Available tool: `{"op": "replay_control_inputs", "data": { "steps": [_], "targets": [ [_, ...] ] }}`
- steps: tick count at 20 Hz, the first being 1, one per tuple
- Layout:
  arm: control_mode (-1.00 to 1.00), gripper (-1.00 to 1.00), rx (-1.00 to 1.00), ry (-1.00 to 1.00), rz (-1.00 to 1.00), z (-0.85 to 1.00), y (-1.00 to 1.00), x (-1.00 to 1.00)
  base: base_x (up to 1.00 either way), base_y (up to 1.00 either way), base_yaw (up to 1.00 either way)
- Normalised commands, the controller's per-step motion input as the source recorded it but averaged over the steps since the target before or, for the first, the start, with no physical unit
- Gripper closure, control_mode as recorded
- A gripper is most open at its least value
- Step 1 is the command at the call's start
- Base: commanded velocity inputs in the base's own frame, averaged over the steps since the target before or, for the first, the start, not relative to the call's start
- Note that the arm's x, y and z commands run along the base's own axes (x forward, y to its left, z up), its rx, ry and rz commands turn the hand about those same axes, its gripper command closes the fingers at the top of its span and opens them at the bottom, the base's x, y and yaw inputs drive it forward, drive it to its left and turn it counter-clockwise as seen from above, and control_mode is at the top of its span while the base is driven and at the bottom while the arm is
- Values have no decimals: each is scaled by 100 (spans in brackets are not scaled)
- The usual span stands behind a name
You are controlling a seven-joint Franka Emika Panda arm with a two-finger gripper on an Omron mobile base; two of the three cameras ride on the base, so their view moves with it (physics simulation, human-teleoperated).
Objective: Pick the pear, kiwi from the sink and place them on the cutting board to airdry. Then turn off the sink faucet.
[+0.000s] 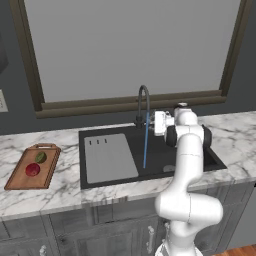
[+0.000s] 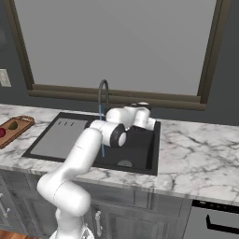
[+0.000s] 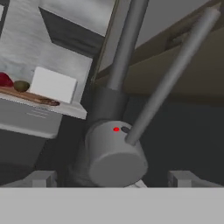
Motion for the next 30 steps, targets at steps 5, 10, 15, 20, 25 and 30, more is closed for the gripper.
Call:
{"op": "replay_control_inputs", "data": {
  "steps": [5, 10, 15, 20, 25, 30],
  "targets": [
    [-100, -100, -13, -10, 5, 13, 100, 50, 0, 0, 0],
    [-100, -100, -23, -1, 0, 23, 100, 49, 0, 0, 0],
    [-100, -100, -27, -6, 0, 18, 100, 46, 0, 0, 0],
    [-100, -100, -27, -17, 1, 13, 100, 38, 0, 0, 0],
    [-100, -100, -26, -26, 9, 12, 100, 24, 0, 0, 0],
    [-100, -100, -29, -28, 6, 10, 100, 31, 0, 0, 0]
  ]
}}
